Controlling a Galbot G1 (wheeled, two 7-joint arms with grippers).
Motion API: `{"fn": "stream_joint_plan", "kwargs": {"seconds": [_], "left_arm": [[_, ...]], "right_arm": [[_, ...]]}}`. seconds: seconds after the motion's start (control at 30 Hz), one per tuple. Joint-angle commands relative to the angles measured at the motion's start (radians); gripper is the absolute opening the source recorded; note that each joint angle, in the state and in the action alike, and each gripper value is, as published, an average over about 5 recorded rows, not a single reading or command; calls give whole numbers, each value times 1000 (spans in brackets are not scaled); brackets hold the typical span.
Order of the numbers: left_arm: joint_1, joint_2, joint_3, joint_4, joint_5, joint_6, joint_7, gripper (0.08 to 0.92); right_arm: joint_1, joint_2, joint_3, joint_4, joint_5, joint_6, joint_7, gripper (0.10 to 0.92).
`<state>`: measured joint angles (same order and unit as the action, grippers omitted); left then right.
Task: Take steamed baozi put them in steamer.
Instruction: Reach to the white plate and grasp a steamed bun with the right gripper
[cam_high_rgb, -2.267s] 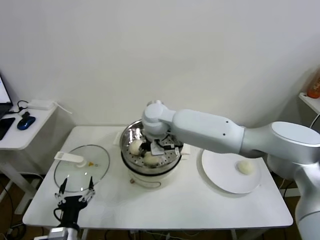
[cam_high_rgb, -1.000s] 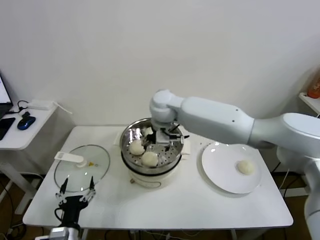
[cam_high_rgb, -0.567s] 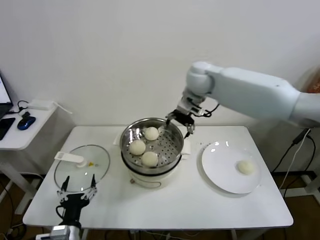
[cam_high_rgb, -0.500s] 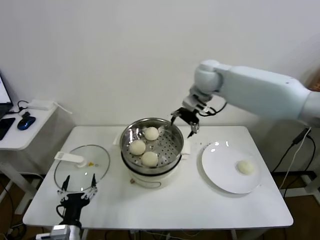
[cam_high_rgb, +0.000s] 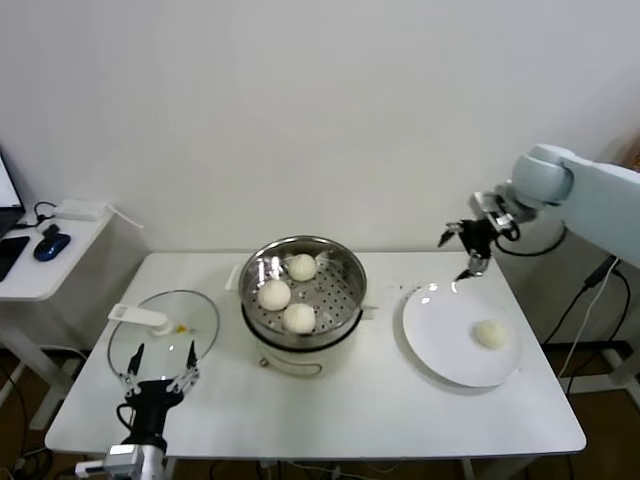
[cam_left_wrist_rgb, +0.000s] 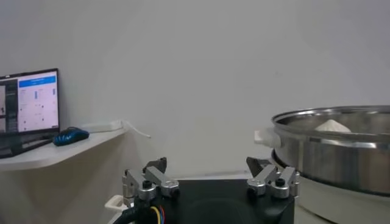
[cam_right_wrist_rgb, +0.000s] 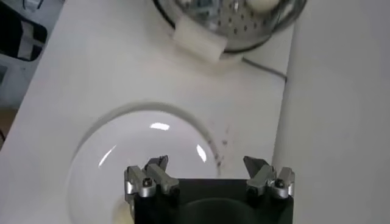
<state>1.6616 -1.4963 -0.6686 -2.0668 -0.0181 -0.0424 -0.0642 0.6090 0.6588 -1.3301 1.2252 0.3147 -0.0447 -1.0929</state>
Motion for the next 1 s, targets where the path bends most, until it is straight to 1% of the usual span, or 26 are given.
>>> {"fn": "stream_joint_plan", "kwargs": {"seconds": [0.03,0.1,0.23,0.3,0.77,1.0], "left_arm": [[-2,0,-1,3,1,-3,1,823],[-1,-1,-2,4,1,-4,1,823],[3,-2,-4,6,3,-5,1,823],[4,-1,-6,6,5,-5,1,823],[3,2,-12,19,8,-2,-1,823],[-1,2,-13,22,9,0,-2,823]], "right_arm": [[-377,-135,295,-73,-240,-18,5,823],[-433,-122,341,-96,-298,11,-1,823],[-551,-81,467,-154,-499,97,-18,823],[-592,-64,510,-176,-556,112,-22,823],[-651,37,592,-316,-537,65,-21,823],[-657,74,598,-344,-536,65,-22,823]]}}
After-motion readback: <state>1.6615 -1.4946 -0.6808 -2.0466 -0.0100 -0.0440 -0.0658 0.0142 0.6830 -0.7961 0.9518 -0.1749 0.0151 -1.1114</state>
